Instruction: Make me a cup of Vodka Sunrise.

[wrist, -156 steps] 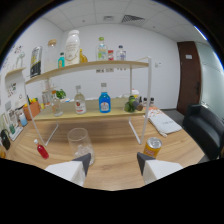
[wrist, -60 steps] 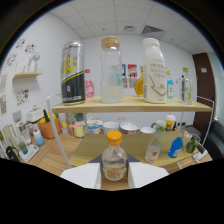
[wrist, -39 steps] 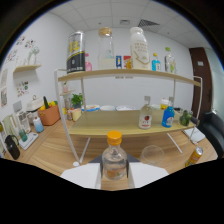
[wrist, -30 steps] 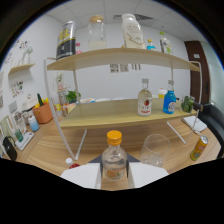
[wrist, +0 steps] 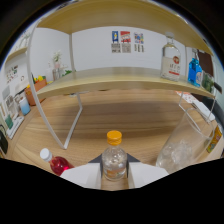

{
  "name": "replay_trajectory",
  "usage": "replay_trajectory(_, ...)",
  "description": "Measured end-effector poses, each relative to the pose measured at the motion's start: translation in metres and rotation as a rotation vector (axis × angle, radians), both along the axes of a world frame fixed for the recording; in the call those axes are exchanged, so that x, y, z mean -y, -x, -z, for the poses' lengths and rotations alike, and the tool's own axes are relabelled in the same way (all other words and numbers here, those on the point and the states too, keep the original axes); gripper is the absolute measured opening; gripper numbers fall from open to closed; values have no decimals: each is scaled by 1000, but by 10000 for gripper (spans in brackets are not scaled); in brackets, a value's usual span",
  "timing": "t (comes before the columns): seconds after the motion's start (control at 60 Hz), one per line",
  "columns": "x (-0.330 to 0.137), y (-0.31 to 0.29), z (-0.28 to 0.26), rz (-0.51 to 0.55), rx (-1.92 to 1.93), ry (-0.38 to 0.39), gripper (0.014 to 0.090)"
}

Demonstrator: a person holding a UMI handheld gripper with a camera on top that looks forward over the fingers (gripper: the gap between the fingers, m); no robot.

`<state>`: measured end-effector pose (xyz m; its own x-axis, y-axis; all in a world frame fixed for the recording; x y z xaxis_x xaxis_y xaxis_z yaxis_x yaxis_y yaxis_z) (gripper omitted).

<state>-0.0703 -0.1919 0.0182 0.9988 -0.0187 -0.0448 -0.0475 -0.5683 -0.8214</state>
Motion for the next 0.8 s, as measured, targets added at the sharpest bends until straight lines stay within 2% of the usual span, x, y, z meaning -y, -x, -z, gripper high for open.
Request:
replay_trajectory(0.067,1,3,7,-9,6,25,358)
replay_trajectory(0.467,14,10,10,-80,41,32,382)
replay_trajectory(0.583,21,11,-3,-103,22,15,534)
replay_trajectory(0.617,24,11,-10,-108,18,6,702)
replay_trajectory(0.633,25,10,-14,-111,18,0,709)
replay_trajectory(0.65,27,10,-18,-116,19,-5,822)
replay_trajectory(0.667,30,10,-23,-120,21,-11,814)
replay_trajectory(0.717,36,7,-39,-128,28,-38,858)
replay_trajectory(0.8,51,-3,-70,-119,34,-86,862)
